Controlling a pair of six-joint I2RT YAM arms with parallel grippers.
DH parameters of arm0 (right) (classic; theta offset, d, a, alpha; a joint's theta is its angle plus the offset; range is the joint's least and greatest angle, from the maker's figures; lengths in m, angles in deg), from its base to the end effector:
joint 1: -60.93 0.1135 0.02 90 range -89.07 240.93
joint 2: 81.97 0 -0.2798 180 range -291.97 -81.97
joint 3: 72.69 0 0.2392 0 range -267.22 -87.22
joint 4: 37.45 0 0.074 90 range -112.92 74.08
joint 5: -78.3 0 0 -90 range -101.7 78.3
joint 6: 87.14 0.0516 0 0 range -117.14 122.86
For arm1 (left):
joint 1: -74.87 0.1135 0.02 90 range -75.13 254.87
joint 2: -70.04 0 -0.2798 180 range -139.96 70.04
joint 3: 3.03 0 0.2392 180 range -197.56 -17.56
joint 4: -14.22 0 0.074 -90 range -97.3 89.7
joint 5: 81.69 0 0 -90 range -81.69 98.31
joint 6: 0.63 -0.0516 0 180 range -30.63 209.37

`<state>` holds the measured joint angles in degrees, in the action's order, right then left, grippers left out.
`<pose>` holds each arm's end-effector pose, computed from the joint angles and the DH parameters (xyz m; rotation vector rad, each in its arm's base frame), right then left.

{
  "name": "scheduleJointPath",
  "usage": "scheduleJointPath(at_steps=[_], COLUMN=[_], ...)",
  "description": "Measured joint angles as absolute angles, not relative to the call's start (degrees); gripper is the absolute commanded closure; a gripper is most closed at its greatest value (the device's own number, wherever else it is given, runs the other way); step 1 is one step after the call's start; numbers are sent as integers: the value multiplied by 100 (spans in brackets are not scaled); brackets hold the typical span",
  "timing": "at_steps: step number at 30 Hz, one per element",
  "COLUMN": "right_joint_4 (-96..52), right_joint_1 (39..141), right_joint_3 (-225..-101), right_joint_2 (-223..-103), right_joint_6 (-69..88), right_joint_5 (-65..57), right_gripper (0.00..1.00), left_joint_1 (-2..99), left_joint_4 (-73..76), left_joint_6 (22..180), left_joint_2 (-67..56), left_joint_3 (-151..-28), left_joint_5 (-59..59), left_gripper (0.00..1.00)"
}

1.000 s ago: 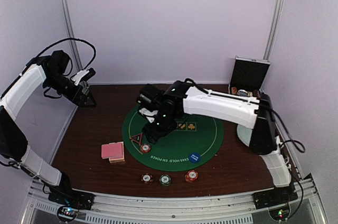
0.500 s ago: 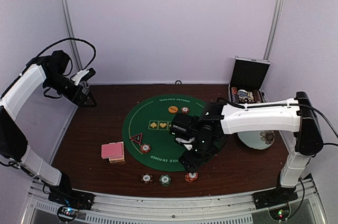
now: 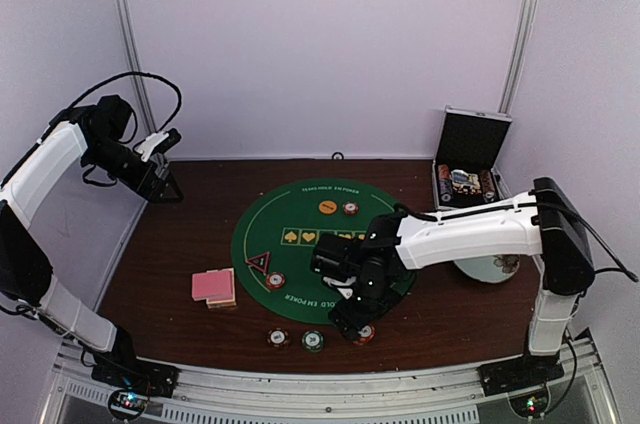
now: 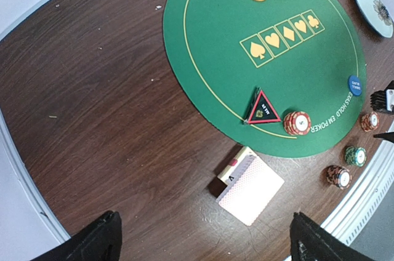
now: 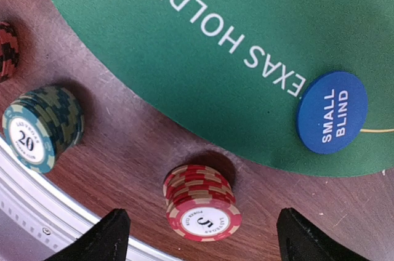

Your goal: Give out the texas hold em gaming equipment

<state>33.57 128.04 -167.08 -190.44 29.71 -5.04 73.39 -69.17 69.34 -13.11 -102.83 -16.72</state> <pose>0.1312 0.3260 0.1959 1.0766 -2.9147 -0.2205 0.2628 -0.0286 0.3489 0.6095 2.5642 -0.4894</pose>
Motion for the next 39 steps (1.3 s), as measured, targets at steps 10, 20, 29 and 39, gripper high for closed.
scheduleJointPath(at_steps=[10,20,29,39], right_joint_4=[3156,2989,2919,2946], right_joint_1=[12804,12804,12804,12804], right_joint_3=[-16426,-16334,-16268,-16271], right_joint_2=[-19142,-19197,-19197,-19197], right_joint_6=[2954,2956,2976,2974], right_joint_5=[-439,-351,-295,-288], right_gripper=[26,38,51,67], left_joint_1=[7339,7339,7339,7339], left_joint_4=[-6917,-6921,-6923,-6934], left_joint_6=[6932,6932,6930,6927], left_joint_2=[-1311,-1311,-1311,-1311], left_joint_3=[-10283,-10288,-10288,-10310], left_joint_5=[-1655,-1633,-1616,-1598], left_gripper=[2,2,2,2])
